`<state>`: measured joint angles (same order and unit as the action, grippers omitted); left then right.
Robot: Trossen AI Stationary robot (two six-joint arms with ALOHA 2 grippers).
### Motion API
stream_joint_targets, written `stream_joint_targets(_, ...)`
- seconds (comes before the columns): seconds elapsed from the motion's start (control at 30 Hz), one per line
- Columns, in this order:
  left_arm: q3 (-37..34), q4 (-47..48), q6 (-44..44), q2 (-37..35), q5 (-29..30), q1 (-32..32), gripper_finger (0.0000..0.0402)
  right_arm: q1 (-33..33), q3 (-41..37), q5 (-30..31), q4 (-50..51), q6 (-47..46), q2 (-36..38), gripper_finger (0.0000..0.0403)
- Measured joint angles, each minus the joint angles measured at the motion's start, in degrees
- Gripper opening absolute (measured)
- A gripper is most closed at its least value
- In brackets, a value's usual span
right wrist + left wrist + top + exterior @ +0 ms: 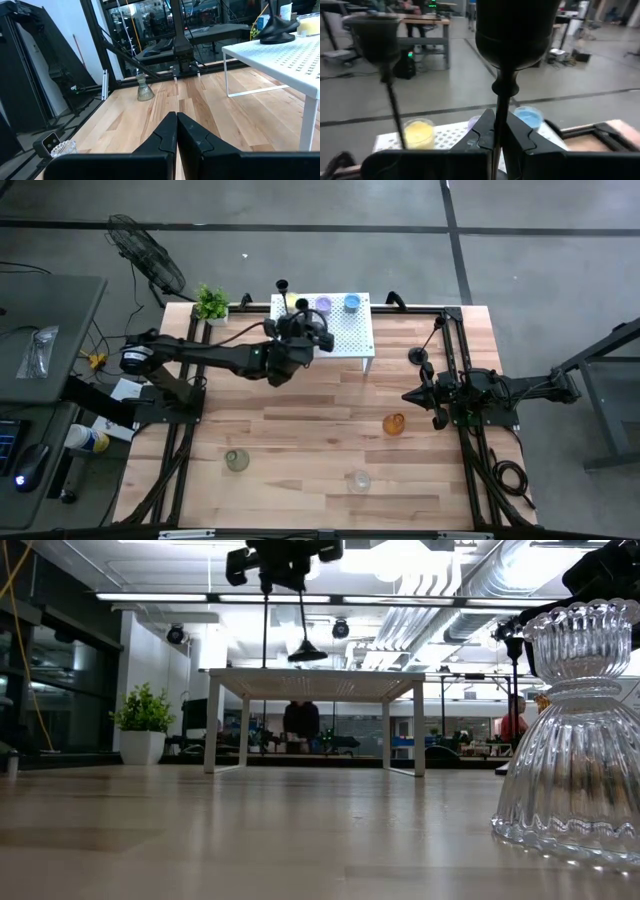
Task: Pick & Place candle stick holders
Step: Put the bottom black candle holder on the shelf
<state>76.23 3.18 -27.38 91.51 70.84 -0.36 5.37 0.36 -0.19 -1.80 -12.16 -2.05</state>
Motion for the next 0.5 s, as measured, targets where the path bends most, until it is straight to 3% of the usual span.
stream_joint_targets(0.3, 0.81, -0.04, -5.62, 2.50, 3.52, -0.02, 0.0006, 0.00, 0.00, 0.00, 0.00, 0.01, 0.00, 0.0002)
stream_joint_targets(0.5, 5.31, 0.48, 0.09, 5.04, 4.75, 0.63, 0.0006, 0.00, 0.00, 0.02, 0.07, 0.00, -0.22, 0.0002)
